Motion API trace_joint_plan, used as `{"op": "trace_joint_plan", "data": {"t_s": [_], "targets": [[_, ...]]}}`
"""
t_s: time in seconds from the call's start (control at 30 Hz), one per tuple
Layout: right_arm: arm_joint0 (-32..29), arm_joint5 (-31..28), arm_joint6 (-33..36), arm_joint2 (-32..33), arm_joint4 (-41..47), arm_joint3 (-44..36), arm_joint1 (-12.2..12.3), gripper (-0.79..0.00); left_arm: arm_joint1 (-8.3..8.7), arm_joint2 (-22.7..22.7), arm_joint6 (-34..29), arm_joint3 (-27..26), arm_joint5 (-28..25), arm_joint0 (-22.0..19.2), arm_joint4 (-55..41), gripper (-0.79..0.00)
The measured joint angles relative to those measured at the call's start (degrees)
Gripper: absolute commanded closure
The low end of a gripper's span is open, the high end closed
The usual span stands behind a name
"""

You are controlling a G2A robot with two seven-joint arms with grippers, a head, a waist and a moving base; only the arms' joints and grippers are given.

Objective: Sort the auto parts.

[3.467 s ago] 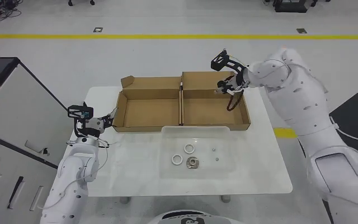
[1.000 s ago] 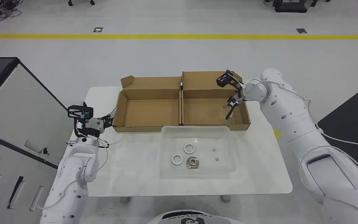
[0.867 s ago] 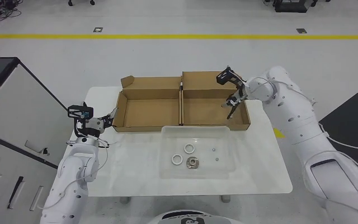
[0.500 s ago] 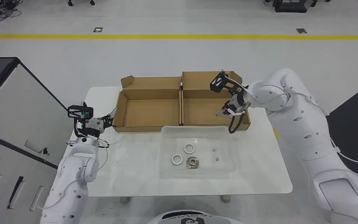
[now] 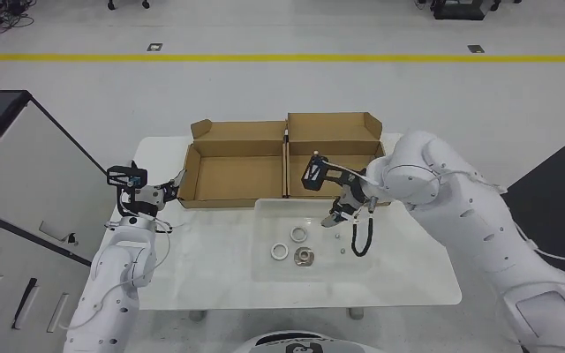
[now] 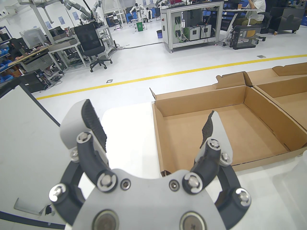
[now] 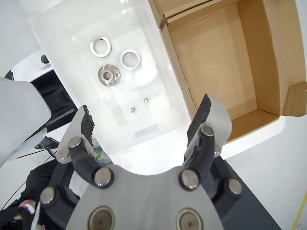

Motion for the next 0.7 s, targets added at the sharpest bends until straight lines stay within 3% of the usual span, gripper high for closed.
{"op": "trace_joint_plan", "data": {"t_s": [0.27,0.7], "targets": [[0.48,0.02,0.01,-6.4,1.08,-1.63,1.89,-0.785,0.0,0.0,0.0,0.0,0.0,0.0,0.0,-0.785],[0.58,0.1,-0.7,-6.16,1.43,-1.47,2.17,-0.785,0.0,0.0,0.0,0.0,0.0,0.0,0.0,-0.785]]}}
